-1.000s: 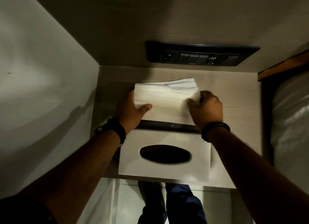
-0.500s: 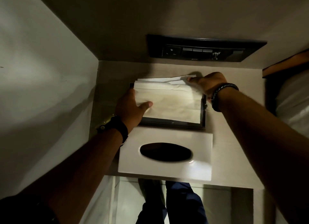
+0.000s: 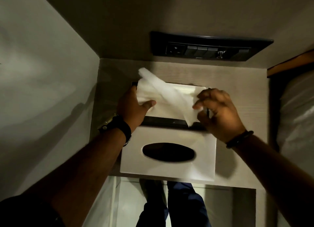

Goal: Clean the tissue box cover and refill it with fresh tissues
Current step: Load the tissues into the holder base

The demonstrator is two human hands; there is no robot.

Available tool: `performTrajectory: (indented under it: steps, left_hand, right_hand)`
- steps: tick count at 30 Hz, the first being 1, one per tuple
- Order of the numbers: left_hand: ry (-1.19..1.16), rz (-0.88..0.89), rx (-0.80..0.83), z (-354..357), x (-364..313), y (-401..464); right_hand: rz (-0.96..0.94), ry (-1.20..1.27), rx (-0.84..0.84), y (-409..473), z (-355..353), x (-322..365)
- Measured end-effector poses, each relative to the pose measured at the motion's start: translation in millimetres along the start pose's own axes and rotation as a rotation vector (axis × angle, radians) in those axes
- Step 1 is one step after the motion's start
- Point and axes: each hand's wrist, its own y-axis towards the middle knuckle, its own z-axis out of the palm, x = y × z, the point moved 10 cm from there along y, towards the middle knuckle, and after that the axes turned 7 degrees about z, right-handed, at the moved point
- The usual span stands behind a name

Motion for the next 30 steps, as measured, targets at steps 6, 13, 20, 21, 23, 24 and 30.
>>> performTrajectory:
  steps: [6, 13, 20, 21, 23, 24, 30]
  left_hand:
    - [-0.02, -0.015, -0.056, -5, -3, -2]
    - [0.376, 0.447, 0.022, -10, -51, -24]
    - [0.687, 0.677, 0.071, -13, -62, -34]
    - [0.695, 0.673, 0.068, -13, -63, -33]
    - [0.695, 0.644, 0.078, -12, -66, -30]
    - [0.696, 0.636, 0.099, -8, -68, -27]
    - [0.713, 0.669, 0.133, 1, -72, -27]
  right_hand:
    - [-0.096, -0.194, -0.007, -11, 2, -7]
    - [0.038, -0.119, -0.05, -5, -2, -10]
    - [0.152, -0.105, -0.069, -8, -8, -18]
    - [0.148, -0.102, -0.063, -8, -8, -15]
    - [0.151, -0.086, -0.056, -7, -7, -8]
    - [0.167, -0.064, -0.063, -7, -7, -6]
    - [0.151, -0.086, -0.048, -14, 1, 28]
